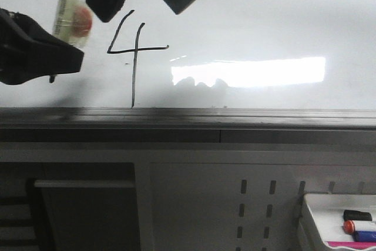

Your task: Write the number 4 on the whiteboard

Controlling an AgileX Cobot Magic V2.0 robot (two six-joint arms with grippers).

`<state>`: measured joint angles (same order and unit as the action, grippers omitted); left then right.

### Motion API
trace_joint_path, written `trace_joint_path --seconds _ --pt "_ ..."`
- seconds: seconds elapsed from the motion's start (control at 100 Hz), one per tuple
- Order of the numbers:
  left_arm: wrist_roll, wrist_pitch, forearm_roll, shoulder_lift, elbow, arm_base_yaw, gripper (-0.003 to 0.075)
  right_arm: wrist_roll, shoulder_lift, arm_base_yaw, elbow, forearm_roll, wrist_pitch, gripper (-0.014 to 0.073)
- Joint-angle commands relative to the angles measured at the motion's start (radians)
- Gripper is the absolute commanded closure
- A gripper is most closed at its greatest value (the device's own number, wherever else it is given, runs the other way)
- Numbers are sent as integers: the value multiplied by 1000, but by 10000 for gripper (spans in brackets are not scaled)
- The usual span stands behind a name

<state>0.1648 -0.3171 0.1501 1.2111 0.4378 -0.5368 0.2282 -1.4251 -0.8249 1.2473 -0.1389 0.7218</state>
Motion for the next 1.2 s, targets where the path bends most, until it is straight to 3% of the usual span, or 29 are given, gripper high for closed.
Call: trace_joint_path --seconds 0.0,0.13,0.3,0.38,0.5,0.57,0.63,0.7,0.89,0.96,1.11,1.19 --pt "12 1 -196 -5 48 28 741 10 45 13 31 5 -59 78" --pt "12 181 -280 29 131 82 741 10 46 13 31 5 -59 92" --pt "12 240 -298 74 216 89 721 10 46 13 31 5 -53 92" --pt "12 247 -298 86 244 89 622 10 46 13 31 5 -44 92" --pt "12 250 -326 87 247 90 394 -1 46 13 31 5 -37 92" --pt "10 254 -322 87 247 90 349 -1 48 13 31 5 -47 94" --pt "5 258 -311 80 247 90 353 -1 56 13 31 22 -51 113" --pt "5 273 -295 56 247 90 352 -1 69 13 27 45 -51 193" --pt "5 302 -238 -87 220 90 381 -1 186 29 -72 58 -145 669" --pt "5 305 -232 -160 194 90 458 -3 248 30 -135 58 -207 657" --pt "5 302 -189 -337 109 90 741 -3 406 30 -314 56 -383 658" --pt "5 302 -183 -433 60 90 741 -3 496 30 -435 56 -488 658"
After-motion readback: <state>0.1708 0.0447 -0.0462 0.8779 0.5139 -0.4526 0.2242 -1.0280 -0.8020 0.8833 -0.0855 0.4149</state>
